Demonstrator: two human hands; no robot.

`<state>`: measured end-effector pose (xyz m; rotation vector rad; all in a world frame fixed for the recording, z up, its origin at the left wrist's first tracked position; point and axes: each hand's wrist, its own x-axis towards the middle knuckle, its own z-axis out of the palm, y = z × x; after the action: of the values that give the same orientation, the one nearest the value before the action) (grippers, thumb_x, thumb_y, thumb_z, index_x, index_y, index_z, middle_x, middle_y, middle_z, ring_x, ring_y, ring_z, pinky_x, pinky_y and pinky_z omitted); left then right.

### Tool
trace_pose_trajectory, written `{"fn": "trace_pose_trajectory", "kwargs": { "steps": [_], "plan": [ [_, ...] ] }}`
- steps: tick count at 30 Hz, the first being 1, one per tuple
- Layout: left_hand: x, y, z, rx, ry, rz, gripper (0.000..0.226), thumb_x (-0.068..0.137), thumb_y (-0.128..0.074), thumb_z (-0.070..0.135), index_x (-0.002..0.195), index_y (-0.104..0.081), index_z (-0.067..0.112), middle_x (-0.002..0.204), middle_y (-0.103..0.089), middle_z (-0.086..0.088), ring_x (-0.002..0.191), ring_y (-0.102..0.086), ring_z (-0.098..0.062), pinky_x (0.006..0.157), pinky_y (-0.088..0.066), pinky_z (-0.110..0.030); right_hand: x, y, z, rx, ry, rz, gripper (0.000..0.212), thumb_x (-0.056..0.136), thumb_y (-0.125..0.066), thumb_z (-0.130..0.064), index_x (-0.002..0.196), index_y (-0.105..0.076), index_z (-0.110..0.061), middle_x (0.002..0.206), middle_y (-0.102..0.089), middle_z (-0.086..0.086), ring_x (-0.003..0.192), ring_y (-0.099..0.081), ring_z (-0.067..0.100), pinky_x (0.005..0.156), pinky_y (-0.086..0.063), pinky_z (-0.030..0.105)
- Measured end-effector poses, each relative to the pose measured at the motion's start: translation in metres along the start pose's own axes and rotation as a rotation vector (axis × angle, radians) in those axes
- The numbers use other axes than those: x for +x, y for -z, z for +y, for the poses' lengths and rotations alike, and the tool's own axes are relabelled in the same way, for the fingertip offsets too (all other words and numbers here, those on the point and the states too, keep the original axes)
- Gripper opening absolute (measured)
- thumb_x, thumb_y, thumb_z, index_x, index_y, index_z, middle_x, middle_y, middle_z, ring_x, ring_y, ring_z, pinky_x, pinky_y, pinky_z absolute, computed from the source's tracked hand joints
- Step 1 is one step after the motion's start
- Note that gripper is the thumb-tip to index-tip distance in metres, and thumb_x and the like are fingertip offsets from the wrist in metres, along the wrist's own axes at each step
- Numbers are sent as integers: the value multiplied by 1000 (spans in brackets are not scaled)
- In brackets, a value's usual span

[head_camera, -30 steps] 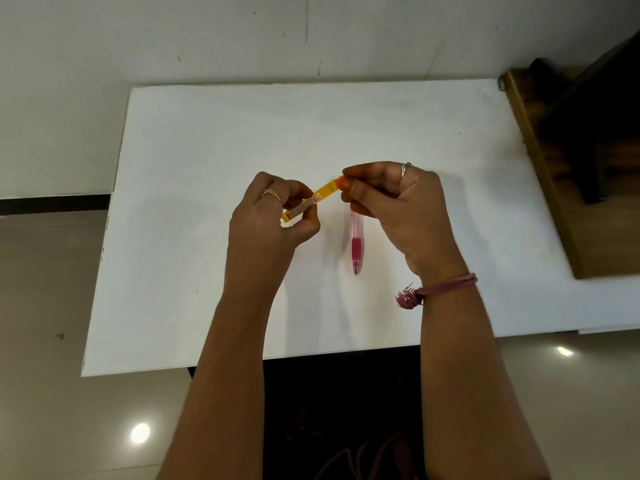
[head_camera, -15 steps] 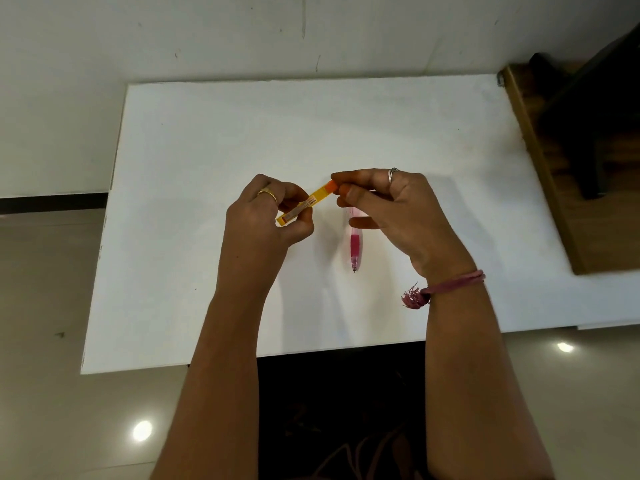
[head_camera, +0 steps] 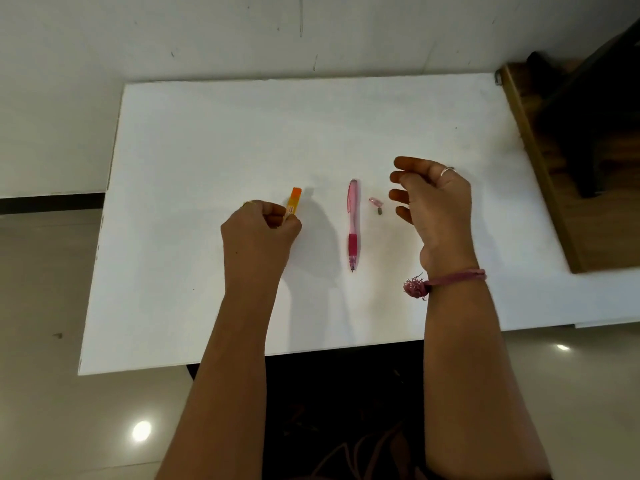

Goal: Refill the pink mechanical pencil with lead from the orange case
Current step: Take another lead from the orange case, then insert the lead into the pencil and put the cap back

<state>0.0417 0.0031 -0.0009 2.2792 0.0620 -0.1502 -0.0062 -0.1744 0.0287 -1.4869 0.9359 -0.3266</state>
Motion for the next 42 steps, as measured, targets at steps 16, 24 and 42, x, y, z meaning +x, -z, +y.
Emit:
{"fn": "trace_pose_trajectory", "kwargs": {
  "steps": [16, 24, 42],
  "plan": [
    [-3, -3, -2, 38, 93, -38, 30, 78, -69, 34, 96, -66, 10, 84, -64, 1, 81, -60, -18, 69, -38, -24, 9, 11, 14, -267, 7, 51, 14, 81, -60, -13, 83, -67, -24, 81, -69, 0, 86, -69, 24, 86, -56, 43],
    [-3, -5, 4, 43, 28, -10, 30, 81, -64, 36, 99, -62, 12, 98, -64, -7, 89, -60, -22, 77, -46, -33, 6, 5, 25, -491, 50, -15, 24, 76, -76, -38, 77, -72, -14, 80, -70, 2, 79, -64, 17, 73, -50, 29],
    [-35, -59, 28, 20, -31, -151, 48, 78, -69, 46, 108, -57, 10, 94, -58, 0, 75, -52, -10, 56, -32, -12, 9, 8, 21, -402, 16, -97, 17, 77, -75, -28, 77, -73, -11, 68, -69, 0, 71, -67, 17, 66, -53, 27]
  ]
}}
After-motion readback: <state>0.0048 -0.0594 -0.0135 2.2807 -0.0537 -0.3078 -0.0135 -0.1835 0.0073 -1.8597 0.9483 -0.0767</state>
